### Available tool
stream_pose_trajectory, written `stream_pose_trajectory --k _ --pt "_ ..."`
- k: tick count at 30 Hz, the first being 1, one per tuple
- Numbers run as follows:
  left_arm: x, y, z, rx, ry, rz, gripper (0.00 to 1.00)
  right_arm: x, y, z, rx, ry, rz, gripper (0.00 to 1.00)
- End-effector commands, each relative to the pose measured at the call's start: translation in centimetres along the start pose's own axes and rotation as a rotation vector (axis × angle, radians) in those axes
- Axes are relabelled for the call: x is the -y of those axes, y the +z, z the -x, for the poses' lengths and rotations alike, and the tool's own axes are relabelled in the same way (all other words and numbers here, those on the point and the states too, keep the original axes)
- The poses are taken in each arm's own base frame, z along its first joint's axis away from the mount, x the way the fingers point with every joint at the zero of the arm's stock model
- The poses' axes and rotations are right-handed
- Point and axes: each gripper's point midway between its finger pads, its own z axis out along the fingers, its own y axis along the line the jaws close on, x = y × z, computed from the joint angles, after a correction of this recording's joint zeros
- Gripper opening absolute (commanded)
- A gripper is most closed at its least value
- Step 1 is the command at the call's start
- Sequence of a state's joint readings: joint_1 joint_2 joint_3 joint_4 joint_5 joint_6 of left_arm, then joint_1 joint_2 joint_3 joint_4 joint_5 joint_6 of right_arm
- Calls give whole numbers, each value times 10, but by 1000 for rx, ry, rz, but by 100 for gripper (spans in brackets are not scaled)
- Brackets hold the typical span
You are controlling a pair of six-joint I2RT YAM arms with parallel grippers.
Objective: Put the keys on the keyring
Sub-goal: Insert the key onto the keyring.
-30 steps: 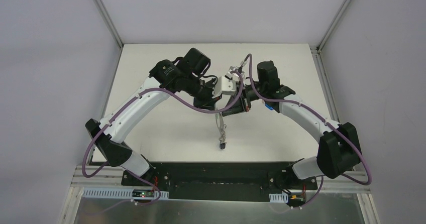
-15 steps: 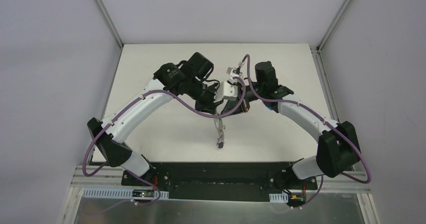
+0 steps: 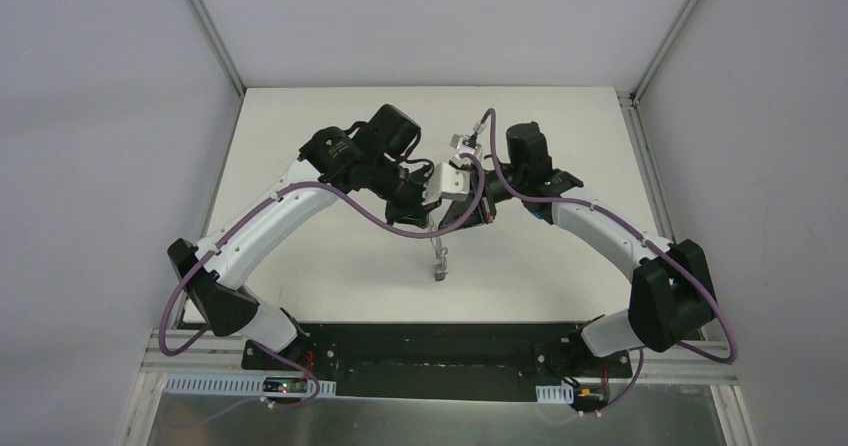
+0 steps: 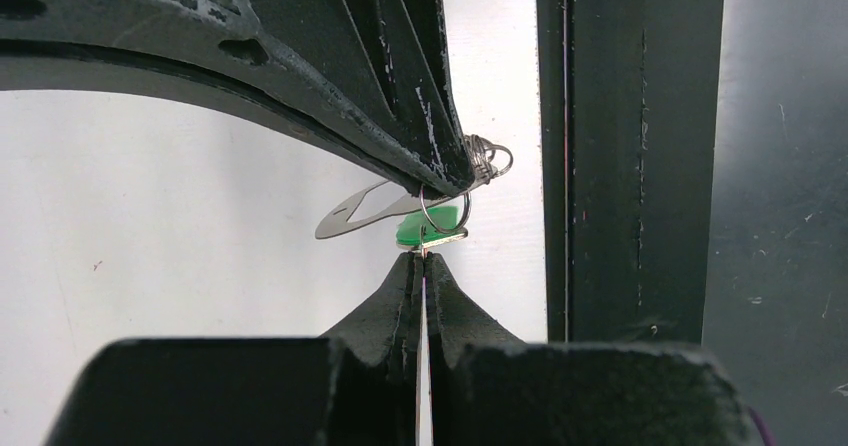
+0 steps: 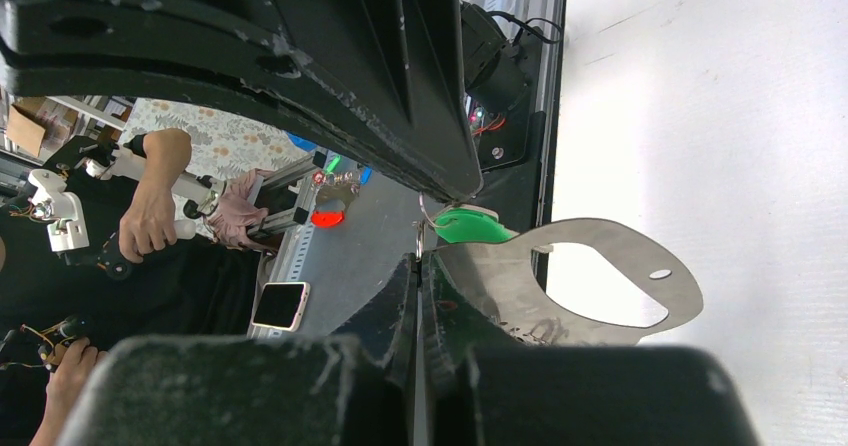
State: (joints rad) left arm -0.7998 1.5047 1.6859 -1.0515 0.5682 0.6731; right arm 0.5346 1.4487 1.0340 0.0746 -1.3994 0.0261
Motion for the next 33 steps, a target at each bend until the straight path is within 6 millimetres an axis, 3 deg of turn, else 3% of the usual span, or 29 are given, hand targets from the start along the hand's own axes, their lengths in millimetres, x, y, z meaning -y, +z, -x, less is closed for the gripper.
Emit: stream_pose_trajectory --k 1,33 --pt "12 -8 9 48 61 -20 0 -13 1 18 4 -87 32 0" --pt "20 -5 5 37 83 -50 0 -3 2 24 18 -58 -1 0"
